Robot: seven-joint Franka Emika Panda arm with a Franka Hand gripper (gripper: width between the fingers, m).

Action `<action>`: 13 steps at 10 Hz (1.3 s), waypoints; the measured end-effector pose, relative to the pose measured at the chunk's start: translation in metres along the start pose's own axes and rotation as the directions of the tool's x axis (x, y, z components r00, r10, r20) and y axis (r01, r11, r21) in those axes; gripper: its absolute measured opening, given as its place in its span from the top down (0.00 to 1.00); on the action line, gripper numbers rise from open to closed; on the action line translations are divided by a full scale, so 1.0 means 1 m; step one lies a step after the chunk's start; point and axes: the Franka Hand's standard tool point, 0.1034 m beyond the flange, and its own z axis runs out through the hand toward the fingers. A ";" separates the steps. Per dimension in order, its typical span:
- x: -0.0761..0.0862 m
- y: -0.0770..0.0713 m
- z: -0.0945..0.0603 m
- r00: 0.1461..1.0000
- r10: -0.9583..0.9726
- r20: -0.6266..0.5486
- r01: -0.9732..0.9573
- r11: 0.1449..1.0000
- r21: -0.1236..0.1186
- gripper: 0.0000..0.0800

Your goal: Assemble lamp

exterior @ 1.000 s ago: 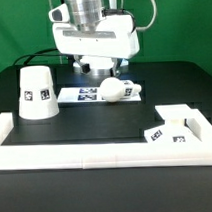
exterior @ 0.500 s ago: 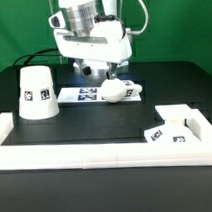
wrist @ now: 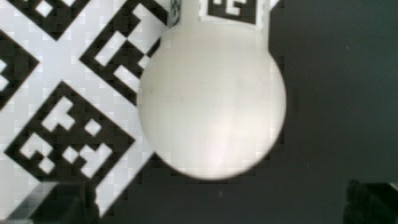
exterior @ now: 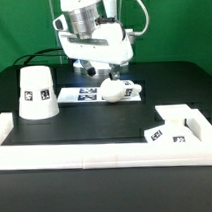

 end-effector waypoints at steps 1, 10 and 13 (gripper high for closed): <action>-0.002 0.000 0.002 0.999 0.000 0.046 0.000 1.000 -0.005 0.13; -0.010 -0.007 0.013 0.894 -0.005 0.449 0.027 0.999 -0.043 0.13; -0.011 -0.006 0.021 0.902 -0.009 0.432 0.034 0.998 -0.052 0.13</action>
Offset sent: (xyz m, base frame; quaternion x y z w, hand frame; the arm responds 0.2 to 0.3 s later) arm -0.0062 0.0016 -0.0056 0.0104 -0.1184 -0.0055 0.9929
